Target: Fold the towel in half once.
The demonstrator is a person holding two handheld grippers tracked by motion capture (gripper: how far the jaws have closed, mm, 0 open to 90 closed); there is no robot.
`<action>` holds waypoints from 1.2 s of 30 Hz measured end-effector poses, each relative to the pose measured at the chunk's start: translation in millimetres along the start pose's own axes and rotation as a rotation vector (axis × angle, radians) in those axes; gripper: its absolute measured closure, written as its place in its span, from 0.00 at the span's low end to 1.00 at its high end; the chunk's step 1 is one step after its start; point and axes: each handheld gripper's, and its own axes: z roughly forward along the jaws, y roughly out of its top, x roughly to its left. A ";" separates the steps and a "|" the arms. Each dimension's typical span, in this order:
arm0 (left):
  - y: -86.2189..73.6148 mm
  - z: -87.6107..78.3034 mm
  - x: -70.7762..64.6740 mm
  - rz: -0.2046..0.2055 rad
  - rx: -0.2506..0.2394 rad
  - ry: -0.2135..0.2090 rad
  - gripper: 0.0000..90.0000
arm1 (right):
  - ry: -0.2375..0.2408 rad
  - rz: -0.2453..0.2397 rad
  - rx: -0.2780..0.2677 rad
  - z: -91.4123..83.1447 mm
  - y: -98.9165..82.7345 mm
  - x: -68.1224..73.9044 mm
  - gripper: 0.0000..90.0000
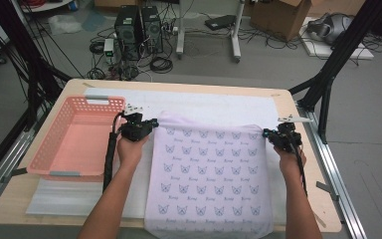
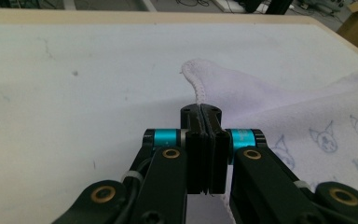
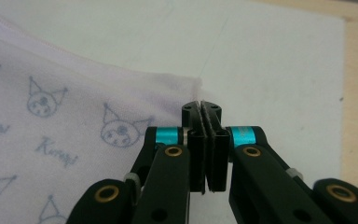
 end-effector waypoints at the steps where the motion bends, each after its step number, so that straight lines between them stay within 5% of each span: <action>1: 0.7 0.1 0.1 0.001 -0.001 0.002 0.98 | 0.007 0.013 -0.012 -1.1 2.2 -1.6 0.99; 16: -18.9 -25.8 -4.6 0.028 0.026 -0.066 0.98 | 0.106 -0.022 -0.046 -30.3 -11.3 8.1 0.99; 36: -76.0 -87.2 -29.3 0.095 0.007 -0.157 0.98 | 0.174 -0.083 -0.053 -86.5 -70.9 33.7 0.99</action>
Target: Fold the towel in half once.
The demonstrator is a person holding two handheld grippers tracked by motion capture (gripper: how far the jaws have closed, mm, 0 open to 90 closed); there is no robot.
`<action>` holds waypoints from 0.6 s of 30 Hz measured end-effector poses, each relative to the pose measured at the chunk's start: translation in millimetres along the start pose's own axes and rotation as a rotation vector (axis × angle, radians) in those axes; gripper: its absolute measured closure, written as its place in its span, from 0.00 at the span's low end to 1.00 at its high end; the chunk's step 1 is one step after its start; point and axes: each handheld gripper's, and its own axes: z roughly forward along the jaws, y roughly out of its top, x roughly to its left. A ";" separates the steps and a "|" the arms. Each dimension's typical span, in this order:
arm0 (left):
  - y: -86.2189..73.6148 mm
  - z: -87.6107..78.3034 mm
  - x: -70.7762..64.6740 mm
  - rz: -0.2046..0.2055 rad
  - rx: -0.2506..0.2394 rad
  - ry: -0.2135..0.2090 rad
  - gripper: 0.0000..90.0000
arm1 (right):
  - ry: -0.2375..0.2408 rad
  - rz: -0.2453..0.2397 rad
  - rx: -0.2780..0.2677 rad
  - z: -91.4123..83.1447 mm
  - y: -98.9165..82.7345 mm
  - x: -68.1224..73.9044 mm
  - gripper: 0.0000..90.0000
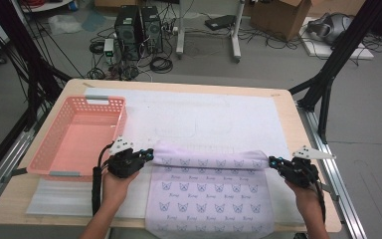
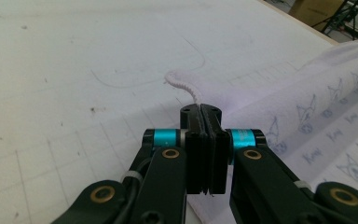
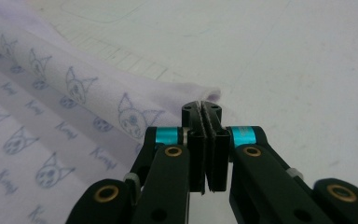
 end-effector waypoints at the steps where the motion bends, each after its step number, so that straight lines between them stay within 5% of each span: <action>1: -2.1 -1.5 -1.3 0.003 0.000 0.000 0.98 | 0.003 -0.001 0.001 -2.9 -3.3 2.6 0.99; 8: -24.4 -7.7 -7.9 0.009 0.062 -0.020 0.97 | 0.013 -0.004 0.047 -7.7 -24.7 11.2 0.99; 10: -24.5 -4.8 -7.4 0.005 0.070 -0.003 0.82 | 0.006 -0.011 0.071 -4.4 -29.7 12.5 0.97; 14: -12.8 4.8 -5.3 -0.005 0.057 -0.009 0.57 | -0.013 0.048 0.068 1.5 -24.8 10.1 0.64; 18: -0.3 23.4 2.3 -0.032 0.087 -0.010 0.54 | -0.038 0.051 0.056 11.0 -7.5 6.3 0.56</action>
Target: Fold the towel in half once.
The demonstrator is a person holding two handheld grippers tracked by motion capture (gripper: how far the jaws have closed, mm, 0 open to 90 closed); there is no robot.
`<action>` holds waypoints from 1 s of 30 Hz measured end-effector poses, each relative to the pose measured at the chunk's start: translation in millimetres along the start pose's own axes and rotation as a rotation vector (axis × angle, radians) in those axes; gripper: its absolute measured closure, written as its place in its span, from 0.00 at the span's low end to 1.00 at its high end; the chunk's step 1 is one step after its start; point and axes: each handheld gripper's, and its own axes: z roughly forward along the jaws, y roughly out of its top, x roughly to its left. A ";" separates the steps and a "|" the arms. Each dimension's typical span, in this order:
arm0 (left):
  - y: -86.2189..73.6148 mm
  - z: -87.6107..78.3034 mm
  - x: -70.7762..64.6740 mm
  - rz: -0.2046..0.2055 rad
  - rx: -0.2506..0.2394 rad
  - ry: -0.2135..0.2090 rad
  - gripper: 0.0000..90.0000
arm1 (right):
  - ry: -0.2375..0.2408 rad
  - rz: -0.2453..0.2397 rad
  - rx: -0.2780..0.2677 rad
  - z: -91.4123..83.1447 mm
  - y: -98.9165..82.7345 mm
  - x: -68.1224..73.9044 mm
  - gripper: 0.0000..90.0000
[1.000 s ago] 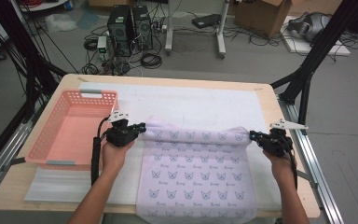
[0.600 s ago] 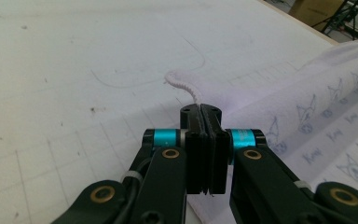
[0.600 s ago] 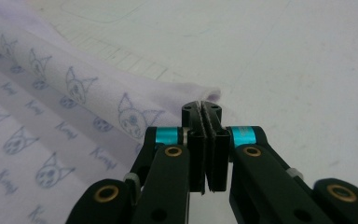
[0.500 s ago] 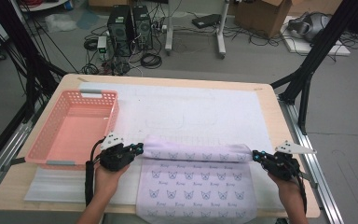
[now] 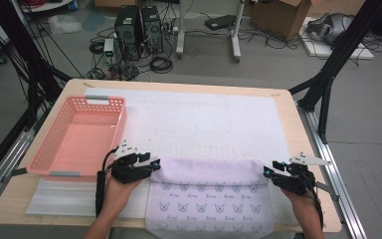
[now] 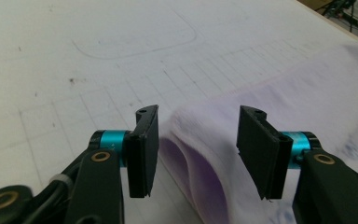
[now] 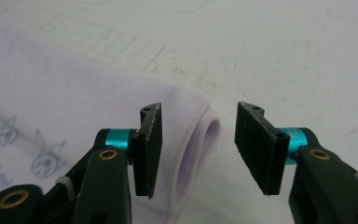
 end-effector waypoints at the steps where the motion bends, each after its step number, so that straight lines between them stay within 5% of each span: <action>1: 0.7 5.2 1.7 -0.009 0.012 -0.003 0.55 | -0.001 0.001 0.013 4.8 3.9 -0.5 0.56; 6: -3.1 19.7 4.6 -0.008 0.064 -0.013 0.81 | -0.001 0.001 0.070 30.0 14.9 -3.8 0.64; 8: -3.9 18.3 3.8 0.001 0.053 -0.015 0.91 | 0.020 -0.018 0.106 37.2 15.4 -5.8 0.84; 10: -3.8 14.6 2.3 0.009 0.037 -0.022 0.93 | 0.033 -0.023 0.107 38.1 15.0 -5.1 0.93; 18: -7.5 -7.8 -7.2 0.054 -0.080 -0.047 0.92 | 0.038 -0.055 0.021 14.7 7.7 3.4 0.94; 30: -34.3 -41.2 -29.4 0.076 -0.087 -0.101 0.92 | 0.063 -0.106 -0.057 -26.3 -24.3 29.0 0.93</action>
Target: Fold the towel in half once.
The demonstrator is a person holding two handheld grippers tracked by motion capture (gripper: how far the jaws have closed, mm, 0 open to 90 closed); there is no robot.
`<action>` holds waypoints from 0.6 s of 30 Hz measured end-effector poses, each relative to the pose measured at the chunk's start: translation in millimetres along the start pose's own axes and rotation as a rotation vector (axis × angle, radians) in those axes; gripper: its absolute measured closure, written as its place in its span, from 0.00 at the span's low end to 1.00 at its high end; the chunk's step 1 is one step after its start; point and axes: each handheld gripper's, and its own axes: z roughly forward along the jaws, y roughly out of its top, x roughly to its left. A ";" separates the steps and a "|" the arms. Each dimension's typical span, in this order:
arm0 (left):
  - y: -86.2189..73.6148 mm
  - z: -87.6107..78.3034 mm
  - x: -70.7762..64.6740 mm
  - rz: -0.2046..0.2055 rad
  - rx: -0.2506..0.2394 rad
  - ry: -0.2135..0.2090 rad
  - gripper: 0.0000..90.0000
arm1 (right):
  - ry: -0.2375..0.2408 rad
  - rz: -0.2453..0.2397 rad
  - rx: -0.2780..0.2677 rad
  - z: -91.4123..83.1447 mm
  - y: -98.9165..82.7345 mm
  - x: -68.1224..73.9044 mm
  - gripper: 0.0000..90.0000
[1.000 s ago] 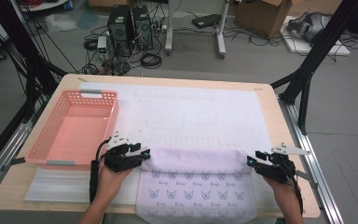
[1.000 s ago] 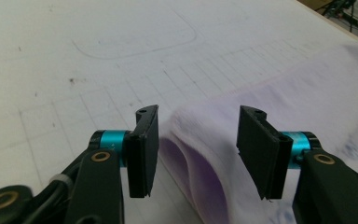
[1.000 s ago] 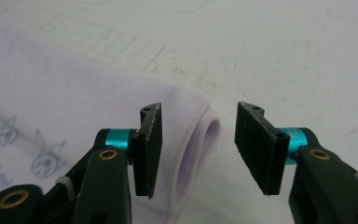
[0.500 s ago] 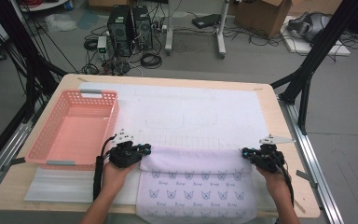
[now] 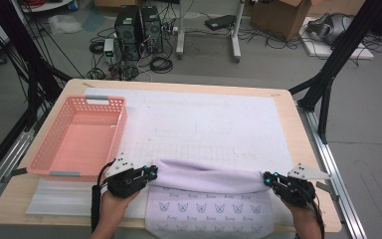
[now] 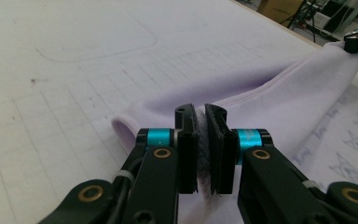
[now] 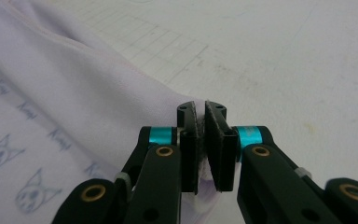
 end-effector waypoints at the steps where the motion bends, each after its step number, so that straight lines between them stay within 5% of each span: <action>1: -2.2 -2.0 -2.2 0.002 0.007 0.000 0.92 | 0.003 0.004 0.001 -2.9 -3.1 1.9 0.93; 8: -12.4 -7.9 -9.9 0.020 0.034 -0.009 0.92 | -0.012 -0.023 -0.001 -14.0 -13.5 7.9 0.86; 12: -9.2 -0.5 -7.9 0.020 0.031 -0.003 0.92 | -0.002 -0.022 0.007 -8.9 -11.7 6.1 0.96; 18: -8.1 1.0 -7.1 0.009 0.019 -0.006 0.92 | -0.009 -0.008 -0.017 -9.9 -10.1 6.1 0.97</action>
